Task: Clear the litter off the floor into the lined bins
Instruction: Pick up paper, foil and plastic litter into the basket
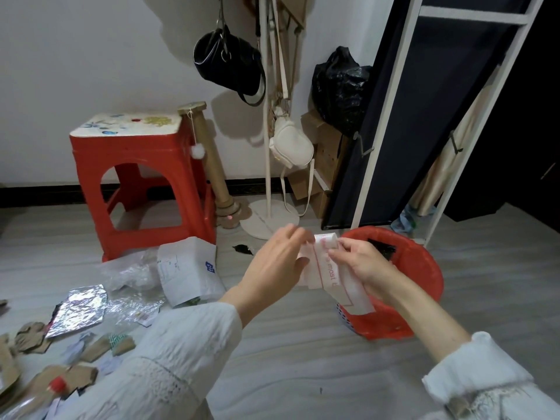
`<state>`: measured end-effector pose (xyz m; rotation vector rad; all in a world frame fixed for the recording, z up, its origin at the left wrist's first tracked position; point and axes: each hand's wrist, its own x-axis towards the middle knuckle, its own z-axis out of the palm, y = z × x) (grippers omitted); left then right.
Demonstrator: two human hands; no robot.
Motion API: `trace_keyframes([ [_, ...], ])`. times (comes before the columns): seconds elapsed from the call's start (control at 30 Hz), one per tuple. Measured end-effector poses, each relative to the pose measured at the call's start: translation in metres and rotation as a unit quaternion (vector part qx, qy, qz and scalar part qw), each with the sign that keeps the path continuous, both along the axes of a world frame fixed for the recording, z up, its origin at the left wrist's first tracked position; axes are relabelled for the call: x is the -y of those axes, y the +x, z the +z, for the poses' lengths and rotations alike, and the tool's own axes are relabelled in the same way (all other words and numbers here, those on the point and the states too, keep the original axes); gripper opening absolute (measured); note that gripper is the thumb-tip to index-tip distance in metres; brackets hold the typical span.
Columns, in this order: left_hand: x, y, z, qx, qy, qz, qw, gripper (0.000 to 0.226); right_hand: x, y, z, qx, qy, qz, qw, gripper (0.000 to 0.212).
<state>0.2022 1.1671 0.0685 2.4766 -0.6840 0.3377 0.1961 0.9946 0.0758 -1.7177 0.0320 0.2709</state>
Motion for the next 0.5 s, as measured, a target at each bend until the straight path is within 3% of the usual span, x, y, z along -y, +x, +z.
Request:
trace_keyframes([
  [0.07,-0.001,0.004,-0.001,0.005,0.019,0.048,0.999,0.052,-0.001,-0.003,0.003,0.035,-0.033,0.03,0.998,0.02],
  [0.2,0.0,0.007,-0.001,-0.068,0.004,0.113,0.991,0.02,-0.003,-0.003,0.002,0.122,-0.135,0.014,0.983,0.018],
  [0.27,0.004,0.009,-0.003,-0.104,-0.046,0.147,0.983,0.018,-0.008,-0.004,-0.002,0.198,-0.232,-0.034,0.952,0.013],
  [0.33,0.01,0.011,-0.002,-0.186,-0.156,0.176,0.954,0.017,-0.016,-0.005,-0.007,0.278,-0.3,-0.07,0.91,0.015],
  [0.37,0.012,0.011,-0.001,-0.255,-0.246,0.178,0.918,0.013,-0.019,-0.006,-0.01,0.317,-0.317,-0.067,0.892,0.021],
  [0.43,0.014,0.012,0.004,-0.397,-0.432,0.146,0.797,0.008,-0.024,-0.007,-0.01,0.351,-0.336,-0.047,0.873,0.03],
  [0.5,0.009,0.014,0.008,-0.464,-0.545,0.1,0.692,0.016,-0.023,-0.004,-0.007,0.325,-0.319,-0.017,0.89,0.035],
])
